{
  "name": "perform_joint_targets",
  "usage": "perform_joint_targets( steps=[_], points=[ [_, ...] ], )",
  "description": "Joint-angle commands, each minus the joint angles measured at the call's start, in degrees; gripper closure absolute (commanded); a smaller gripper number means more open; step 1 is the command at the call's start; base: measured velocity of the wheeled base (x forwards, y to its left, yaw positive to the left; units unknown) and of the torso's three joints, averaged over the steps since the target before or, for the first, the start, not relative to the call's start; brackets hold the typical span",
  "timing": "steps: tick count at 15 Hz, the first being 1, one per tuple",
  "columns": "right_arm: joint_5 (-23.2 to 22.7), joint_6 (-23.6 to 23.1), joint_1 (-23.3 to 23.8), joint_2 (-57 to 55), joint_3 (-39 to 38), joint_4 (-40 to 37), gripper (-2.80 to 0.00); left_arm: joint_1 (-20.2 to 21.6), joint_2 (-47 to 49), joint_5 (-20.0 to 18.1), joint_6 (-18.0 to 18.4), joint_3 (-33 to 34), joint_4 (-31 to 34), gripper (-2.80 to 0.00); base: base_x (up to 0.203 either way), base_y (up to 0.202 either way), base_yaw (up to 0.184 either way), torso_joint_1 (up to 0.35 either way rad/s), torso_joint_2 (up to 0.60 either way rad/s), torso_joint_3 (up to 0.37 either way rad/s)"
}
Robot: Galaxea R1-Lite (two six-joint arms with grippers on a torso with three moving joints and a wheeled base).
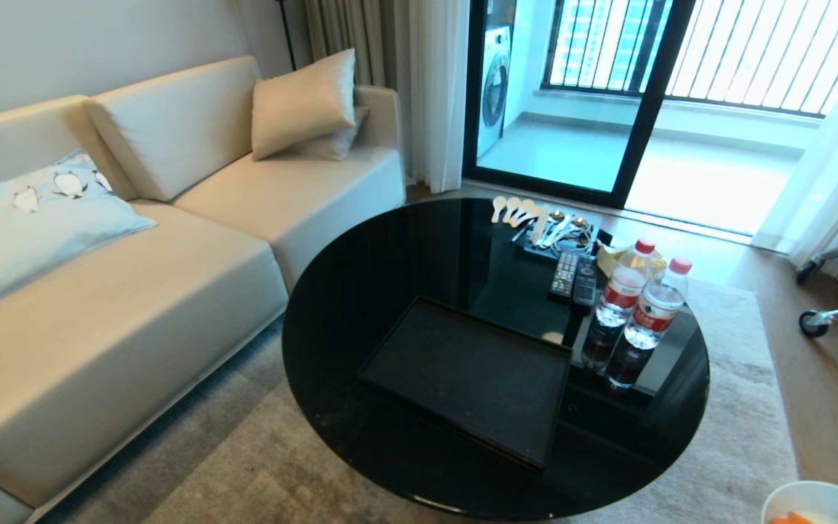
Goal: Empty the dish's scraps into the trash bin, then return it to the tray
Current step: Move the bowl over the trash can
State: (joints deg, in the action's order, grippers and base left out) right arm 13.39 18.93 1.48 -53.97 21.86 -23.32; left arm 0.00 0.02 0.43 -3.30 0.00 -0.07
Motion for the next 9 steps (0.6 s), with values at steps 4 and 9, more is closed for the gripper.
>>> perform_joint_targets(
  steps=[4, 9],
  points=[
    [0.06, -0.04, -1.48, -0.96, 0.38, -0.06, 0.0, 0.0, -0.02, 0.01, -0.04, 0.0, -0.01, 0.0, 0.0, 0.0, 0.0, 0.0, 0.0, 0.0],
    [0.06, -0.12, -1.48, -1.51, 0.47, -0.13, 0.0, 0.0, -0.02, 0.01, -0.04, 0.0, -0.01, 0.0, 0.0, 0.0, 0.0, 0.0, 0.0, 0.0]
  ],
)
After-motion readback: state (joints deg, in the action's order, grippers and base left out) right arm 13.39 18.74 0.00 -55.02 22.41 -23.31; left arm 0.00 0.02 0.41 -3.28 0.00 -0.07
